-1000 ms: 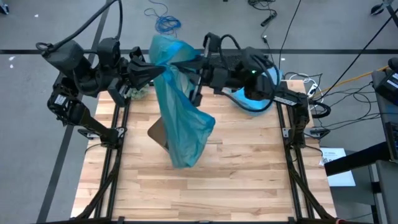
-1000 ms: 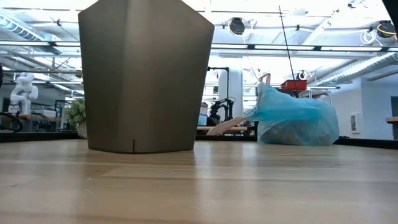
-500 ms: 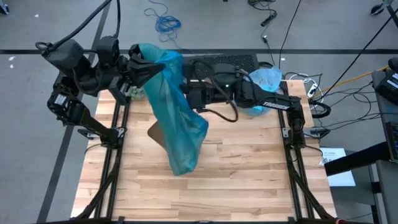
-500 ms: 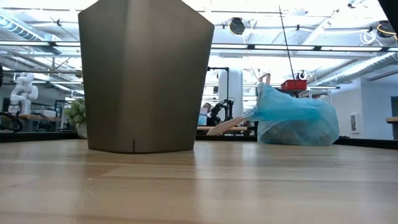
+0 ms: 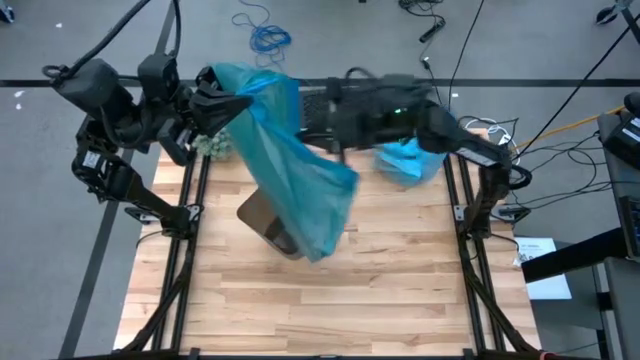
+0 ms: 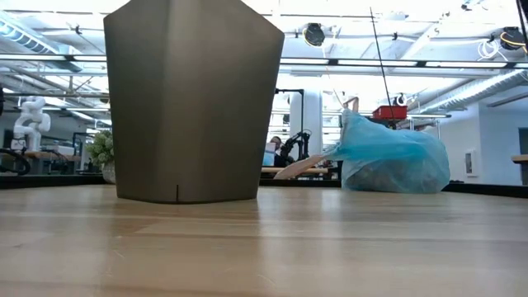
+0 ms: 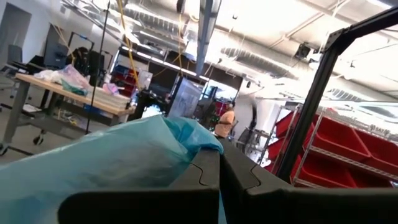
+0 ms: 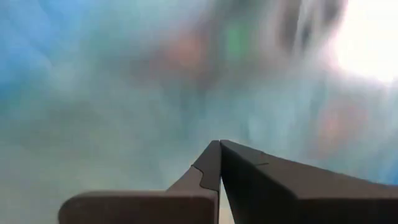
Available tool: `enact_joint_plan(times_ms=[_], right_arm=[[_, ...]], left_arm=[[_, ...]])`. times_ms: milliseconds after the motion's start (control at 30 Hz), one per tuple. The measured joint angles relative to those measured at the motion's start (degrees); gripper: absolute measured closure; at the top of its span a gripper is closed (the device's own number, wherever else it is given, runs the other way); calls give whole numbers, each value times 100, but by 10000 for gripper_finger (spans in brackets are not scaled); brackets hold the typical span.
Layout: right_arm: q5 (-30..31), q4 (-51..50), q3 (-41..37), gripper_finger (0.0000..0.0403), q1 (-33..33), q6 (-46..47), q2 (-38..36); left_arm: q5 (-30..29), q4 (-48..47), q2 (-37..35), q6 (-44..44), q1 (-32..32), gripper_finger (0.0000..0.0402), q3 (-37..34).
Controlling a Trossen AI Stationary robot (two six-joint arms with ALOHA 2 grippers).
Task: Place trash/remove bag and relplace
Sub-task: Insert the bottom blue trash bag into the trash bin
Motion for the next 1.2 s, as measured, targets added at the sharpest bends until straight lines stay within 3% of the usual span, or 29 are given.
enact_joint_plan(times_ms=[133, 367, 933, 1200], right_arm=[[-1501, 303, 12, 403, -184, 653, -211], [-2827, 559, -14, 403, -318, 1209, 33], [-3146, 1615, -12, 403, -273, 1162, 17], [-3633, 2037, -1, 403, -163, 1429, 182]], left_arm=[[8, -17, -7, 0, 0, 402, -1], [16, -1, -12, -8, 1, 402, -1], [-183, -224, -8, -147, 7, 402, -1], [-219, -222, -8, -150, 162, 402, -1]])
